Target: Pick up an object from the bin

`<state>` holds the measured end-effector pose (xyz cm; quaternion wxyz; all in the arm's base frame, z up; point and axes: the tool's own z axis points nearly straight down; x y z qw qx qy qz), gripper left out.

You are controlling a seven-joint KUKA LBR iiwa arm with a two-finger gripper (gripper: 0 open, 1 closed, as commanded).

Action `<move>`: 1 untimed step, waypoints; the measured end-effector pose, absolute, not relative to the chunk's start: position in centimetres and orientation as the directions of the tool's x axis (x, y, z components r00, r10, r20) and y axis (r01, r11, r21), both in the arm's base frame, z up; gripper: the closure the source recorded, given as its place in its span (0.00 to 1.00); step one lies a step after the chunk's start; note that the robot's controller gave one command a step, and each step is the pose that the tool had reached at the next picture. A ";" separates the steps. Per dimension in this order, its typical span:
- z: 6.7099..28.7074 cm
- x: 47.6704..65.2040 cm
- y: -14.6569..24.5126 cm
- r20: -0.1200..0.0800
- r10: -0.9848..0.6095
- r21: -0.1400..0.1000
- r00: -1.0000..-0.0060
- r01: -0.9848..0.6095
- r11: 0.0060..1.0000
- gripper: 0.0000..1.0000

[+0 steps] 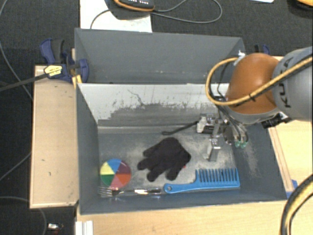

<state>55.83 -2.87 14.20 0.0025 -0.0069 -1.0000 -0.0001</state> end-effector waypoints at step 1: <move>14.6 56.0 -2.9 -0.003 0.013 0.000 -1.000 0.013 1.000 0.00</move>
Offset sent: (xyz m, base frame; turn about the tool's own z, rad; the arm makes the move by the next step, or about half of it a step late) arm -0.0284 0.0640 -0.0542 0.2182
